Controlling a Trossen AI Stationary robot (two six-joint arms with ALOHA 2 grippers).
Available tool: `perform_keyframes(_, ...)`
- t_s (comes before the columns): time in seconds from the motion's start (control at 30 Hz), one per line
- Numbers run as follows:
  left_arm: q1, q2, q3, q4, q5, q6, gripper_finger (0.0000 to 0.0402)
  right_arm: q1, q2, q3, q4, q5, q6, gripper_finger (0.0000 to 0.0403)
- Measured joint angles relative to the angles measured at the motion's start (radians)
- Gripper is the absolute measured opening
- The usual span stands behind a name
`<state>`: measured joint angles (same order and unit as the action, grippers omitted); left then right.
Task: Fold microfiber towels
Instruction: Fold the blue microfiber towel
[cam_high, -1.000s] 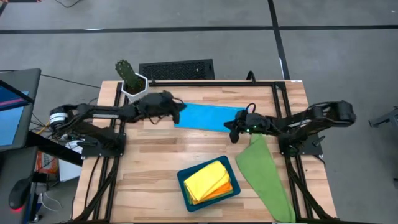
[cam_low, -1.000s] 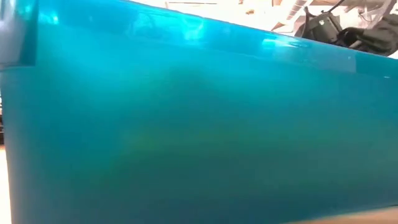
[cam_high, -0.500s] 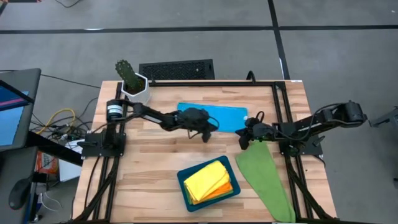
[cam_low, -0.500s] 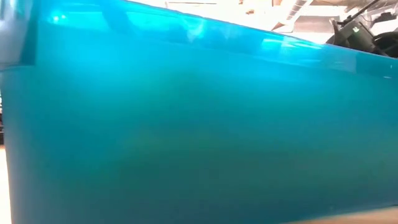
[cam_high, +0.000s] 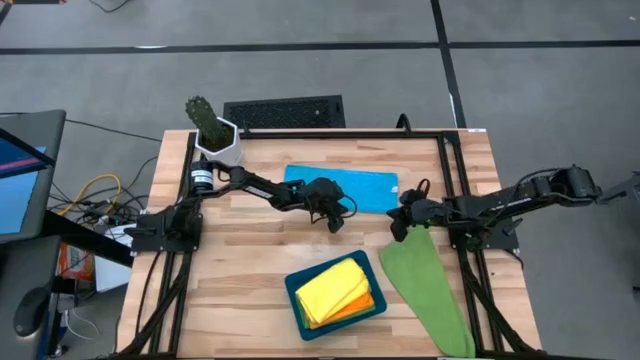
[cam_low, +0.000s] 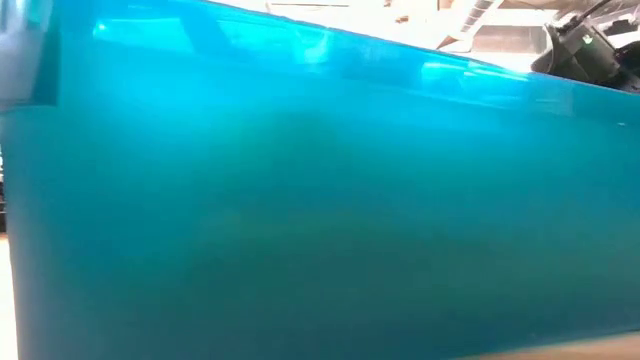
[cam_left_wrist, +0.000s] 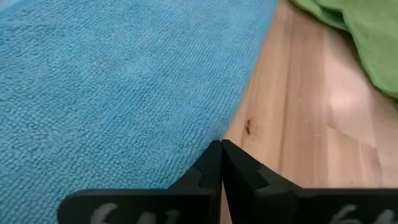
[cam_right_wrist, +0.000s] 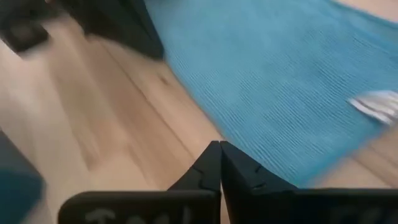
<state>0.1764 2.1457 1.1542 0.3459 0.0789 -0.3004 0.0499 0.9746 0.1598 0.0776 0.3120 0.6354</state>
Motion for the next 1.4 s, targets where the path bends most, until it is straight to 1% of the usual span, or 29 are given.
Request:
perform_keyframes(0.1, 0.0, -0.001, 0.0, -0.008, -0.006, 0.018, 0.0, -0.007, -0.042, 0.062, -0.207, -0.014, -0.038, 0.0039)
perform_keyframes(0.23, 0.0, -0.001, 0.0, -0.01, -0.004, 0.0, 0.0, -0.013, -0.06, 0.165, -0.411, -0.025, -0.16, 0.0065)
perform_keyframes(0.3, 0.0, -0.001, 0.0, -0.011, -0.004, 0.0, 0.0, -0.012, -0.06, 0.193, -0.43, -0.025, -0.227, 0.0081)
perform_keyframes(0.37, -0.001, -0.001, 0.0, -0.011, -0.004, 0.002, 0.0, -0.009, -0.056, 0.189, -0.434, -0.026, -0.274, 0.0098)
perform_keyframes(0.5, -0.001, -0.001, 0.0, -0.014, -0.004, 0.001, 0.0, -0.012, -0.021, 0.154, -0.433, -0.024, -0.287, 0.0126)
perform_keyframes(0.6, -0.003, -0.001, 0.0, -0.015, -0.005, 0.001, 0.0, -0.023, 0.013, 0.127, -0.384, -0.022, -0.287, 0.0135)
perform_keyframes(0.7, -0.003, -0.001, 0.0, -0.015, -0.005, 0.001, 0.0, -0.036, 0.042, 0.104, -0.325, -0.021, -0.284, 0.0134)
perform_keyframes(0.87, -0.002, -0.007, -0.002, -0.019, 0.009, -0.021, 0.0, -0.046, 0.079, 0.096, -0.316, -0.044, -0.252, 0.0118)
perform_keyframes(0.93, 0.005, -0.024, -0.005, -0.041, 0.038, -0.05, 0.0, -0.046, 0.079, 0.106, -0.325, -0.071, -0.233, 0.0112)
perform_keyframes(1.03, 0.014, -0.075, -0.007, -0.063, 0.075, -0.072, 0.0, -0.046, 0.056, 0.134, -0.357, -0.078, -0.209, 0.0104)
perform_keyframes(1.1, 0.016, -0.121, -0.004, -0.058, 0.076, -0.068, 0.0, -0.046, 0.036, 0.148, -0.349, -0.077, -0.209, 0.01)
perform_keyframes(1.17, 0.014, -0.143, -0.003, -0.039, 0.066, -0.046, 0.0, -0.045, 0.018, 0.153, -0.303, -0.061, -0.213, 0.0095)
perform_keyframes(1.23, 0.003, -0.132, -0.003, 0.01, 0.044, -0.025, 0.0, -0.046, 0.018, 0.155, -0.281, -0.018, -0.226, 0.0088)
perform_keyframes(1.3, -0.008, -0.094, -0.003, 0.079, 0.034, -0.026, 0.0, -0.051, 0.03, 0.154, -0.285, 0.015, -0.237, 0.008)
perform_keyframes(1.4, -0.017, -0.028, -0.004, 0.133, 0.05, -0.059, 0.0, -0.056, 0.064, 0.153, -0.284, 0.022, -0.241, 0.007)
